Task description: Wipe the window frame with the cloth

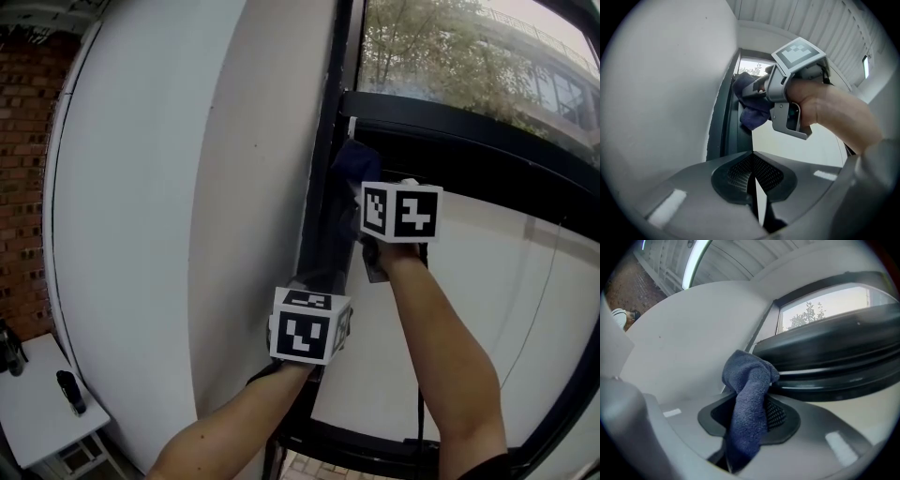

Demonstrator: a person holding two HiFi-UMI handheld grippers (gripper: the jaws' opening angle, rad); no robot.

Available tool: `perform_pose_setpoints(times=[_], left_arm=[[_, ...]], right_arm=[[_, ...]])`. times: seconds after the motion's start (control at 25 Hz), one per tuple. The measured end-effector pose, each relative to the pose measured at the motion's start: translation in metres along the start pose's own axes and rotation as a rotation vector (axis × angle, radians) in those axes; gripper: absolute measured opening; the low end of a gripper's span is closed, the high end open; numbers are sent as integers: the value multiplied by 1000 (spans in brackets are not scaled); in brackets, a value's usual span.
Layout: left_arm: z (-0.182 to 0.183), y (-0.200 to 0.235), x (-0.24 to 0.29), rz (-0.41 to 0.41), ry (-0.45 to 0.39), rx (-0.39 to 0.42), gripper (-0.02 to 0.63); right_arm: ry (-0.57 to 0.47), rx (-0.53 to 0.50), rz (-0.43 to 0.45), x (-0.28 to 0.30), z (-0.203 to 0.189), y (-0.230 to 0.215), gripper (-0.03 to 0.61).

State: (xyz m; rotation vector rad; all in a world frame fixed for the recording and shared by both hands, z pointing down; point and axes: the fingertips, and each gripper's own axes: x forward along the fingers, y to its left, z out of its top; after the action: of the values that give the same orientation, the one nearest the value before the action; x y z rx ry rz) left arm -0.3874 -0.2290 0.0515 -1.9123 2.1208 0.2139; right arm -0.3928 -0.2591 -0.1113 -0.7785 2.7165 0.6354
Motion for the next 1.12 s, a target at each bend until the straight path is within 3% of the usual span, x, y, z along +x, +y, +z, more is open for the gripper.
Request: perform_pose_setpoints(times=[0.4, 1.12], left_arm=[[29, 4, 9, 11, -34, 53, -6], [42, -20, -36, -44, -98, 0, -6]], right_arm=[[-36, 23, -40, 3, 27, -4, 133], [-49, -20, 0, -40, 31, 16, 133]])
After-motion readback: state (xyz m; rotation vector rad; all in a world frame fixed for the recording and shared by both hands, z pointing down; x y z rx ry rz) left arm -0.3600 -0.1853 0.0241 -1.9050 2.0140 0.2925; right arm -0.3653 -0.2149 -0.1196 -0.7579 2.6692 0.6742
